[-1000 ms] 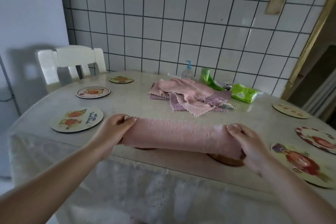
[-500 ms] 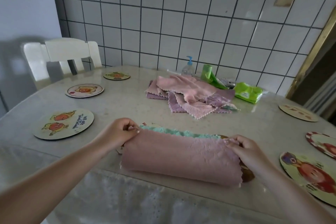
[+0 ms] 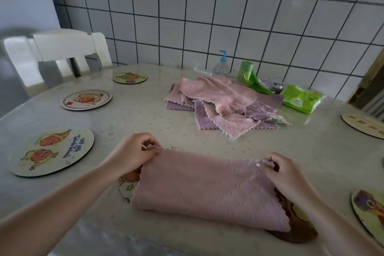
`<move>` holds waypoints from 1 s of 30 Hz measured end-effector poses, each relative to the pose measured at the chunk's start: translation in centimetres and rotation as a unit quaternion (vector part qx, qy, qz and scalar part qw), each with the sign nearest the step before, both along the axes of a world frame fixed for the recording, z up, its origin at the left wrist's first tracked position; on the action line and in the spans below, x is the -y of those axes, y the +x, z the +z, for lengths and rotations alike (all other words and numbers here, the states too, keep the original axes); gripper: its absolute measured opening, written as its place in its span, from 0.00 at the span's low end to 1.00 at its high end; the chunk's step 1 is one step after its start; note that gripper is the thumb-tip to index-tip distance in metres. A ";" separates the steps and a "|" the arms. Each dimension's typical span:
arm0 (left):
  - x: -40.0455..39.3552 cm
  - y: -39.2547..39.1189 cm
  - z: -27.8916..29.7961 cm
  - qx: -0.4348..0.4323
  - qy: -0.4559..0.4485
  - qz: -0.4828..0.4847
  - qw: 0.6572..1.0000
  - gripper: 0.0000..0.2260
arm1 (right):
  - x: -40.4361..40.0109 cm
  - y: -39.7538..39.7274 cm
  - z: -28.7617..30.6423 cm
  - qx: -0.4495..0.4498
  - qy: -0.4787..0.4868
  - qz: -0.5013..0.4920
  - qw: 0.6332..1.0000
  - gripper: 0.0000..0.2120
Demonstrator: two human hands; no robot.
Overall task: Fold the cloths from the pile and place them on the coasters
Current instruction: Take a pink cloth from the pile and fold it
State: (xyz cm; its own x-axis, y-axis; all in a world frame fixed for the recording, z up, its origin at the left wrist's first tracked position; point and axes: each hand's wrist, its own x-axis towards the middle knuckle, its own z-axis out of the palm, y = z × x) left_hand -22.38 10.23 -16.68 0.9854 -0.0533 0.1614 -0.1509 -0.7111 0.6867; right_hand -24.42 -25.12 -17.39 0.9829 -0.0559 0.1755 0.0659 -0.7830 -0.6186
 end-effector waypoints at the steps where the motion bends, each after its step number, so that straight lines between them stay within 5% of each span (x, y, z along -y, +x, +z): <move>1: 0.0 0.0 0.0 0.001 0.001 -0.003 1.000 0.04 | -0.1 0.0 0.0 0.001 -0.006 0.000 1.000 0.08; 8: 0.2 -0.2 -0.2 0.010 0.072 0.005 0.997 0.03 | -0.6 0.0 0.6 -0.023 -0.031 -0.014 0.999 0.04; 11: 1.3 -1.1 0.5 0.102 0.148 0.021 0.983 0.08 | -2.1 -0.1 1.8 -0.043 -0.186 -0.005 0.982 0.26; 13: 3.7 -2.1 1.5 0.173 0.140 -0.010 0.975 0.09 | -4.4 -0.5 2.9 0.009 -0.266 0.021 0.964 0.30; 18: 9.8 -3.7 -1.4 0.109 0.256 -0.138 0.951 0.20 | -11.0 -2.7 1.2 -0.040 -0.282 0.158 0.946 0.27; 20: 9.7 -3.9 -2.7 0.087 0.276 -0.147 0.946 0.21 | -11.2 -3.2 -0.6 -0.040 -0.284 0.155 0.945 0.27; 23: 8.0 -4.3 -2.6 0.098 0.305 -0.112 0.941 0.21 | -8.9 -3.7 -1.0 -0.041 -0.289 0.138 0.946 0.42; 28: 5.5 -5.0 -2.4 0.064 0.278 -0.111 0.952 0.43 | -5.1 -4.6 -0.3 -0.086 -0.316 0.109 0.938 0.45; 30: 4.6 -5.5 -2.5 0.076 0.275 -0.094 0.954 0.44 | -4.0 -4.9 -0.6 -0.097 -0.313 0.096 0.940 0.47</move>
State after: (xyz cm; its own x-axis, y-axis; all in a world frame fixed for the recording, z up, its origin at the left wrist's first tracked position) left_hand -27.86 5.61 -19.19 0.9178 -0.3439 0.1985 -0.3789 -0.9080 0.1786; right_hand -29.36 -21.11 -17.96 0.9813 0.1803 -0.0676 0.1768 -0.9827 -0.0556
